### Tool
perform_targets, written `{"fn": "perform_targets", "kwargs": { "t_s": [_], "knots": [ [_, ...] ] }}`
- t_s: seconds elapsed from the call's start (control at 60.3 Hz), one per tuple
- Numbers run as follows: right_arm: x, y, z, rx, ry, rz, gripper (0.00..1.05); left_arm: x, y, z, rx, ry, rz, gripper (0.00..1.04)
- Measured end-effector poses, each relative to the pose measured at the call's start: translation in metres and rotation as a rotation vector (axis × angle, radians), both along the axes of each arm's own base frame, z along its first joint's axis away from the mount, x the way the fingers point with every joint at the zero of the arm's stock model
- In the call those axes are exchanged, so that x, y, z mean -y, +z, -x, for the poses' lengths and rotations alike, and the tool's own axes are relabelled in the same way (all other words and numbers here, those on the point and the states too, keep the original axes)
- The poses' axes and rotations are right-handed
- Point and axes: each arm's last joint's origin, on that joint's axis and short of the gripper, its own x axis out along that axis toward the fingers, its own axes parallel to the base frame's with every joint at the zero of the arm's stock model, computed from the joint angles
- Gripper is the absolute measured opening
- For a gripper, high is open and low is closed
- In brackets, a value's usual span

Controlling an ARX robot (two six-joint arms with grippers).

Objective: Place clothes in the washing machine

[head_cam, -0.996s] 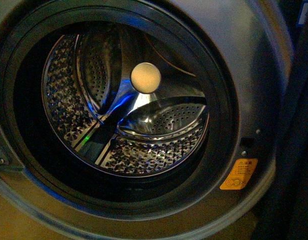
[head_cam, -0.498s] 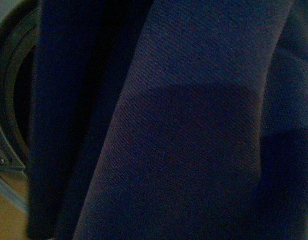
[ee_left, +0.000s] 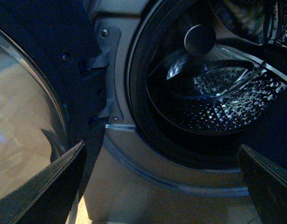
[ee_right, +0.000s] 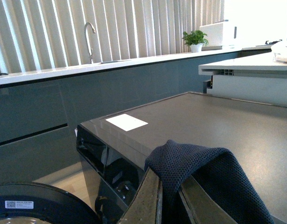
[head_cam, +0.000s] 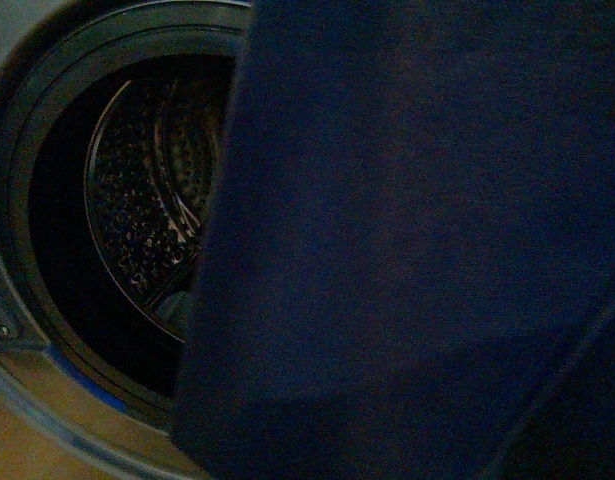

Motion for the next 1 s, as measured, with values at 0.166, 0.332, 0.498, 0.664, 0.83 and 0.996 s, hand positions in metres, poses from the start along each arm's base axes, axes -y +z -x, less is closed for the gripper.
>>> {"fn": "perform_targets", "kwargs": {
  "t_s": [0.166,0.332,0.498,0.664,0.83,0.996],
  "knots": [
    [0.0,0.0,0.0,0.0,0.0,0.0,0.03,0.0,0.0,0.0,0.0,0.0,0.0,0.98],
    [0.0,0.0,0.0,0.0,-0.001,0.0,0.03,0.0,0.0,0.0,0.0,0.0,0.0,0.98],
    [0.0,0.0,0.0,0.0,-0.001,0.0,0.03,-0.003,-0.001,-0.005,-0.109,-0.179,0.125,0.98],
    [0.0,0.0,0.0,0.0,0.002,0.0,0.03,-0.017,0.024,-0.026,-0.116,-0.305,0.204,0.98],
    [0.0,0.0,0.0,0.0,0.003,0.001,0.03,-0.026,0.069,-0.066,-0.057,-0.421,0.17,0.98],
    [0.0,0.0,0.0,0.0,0.003,0.001,0.03,-0.021,0.106,-0.099,-0.024,-0.557,0.144,0.98]
  ]
}}
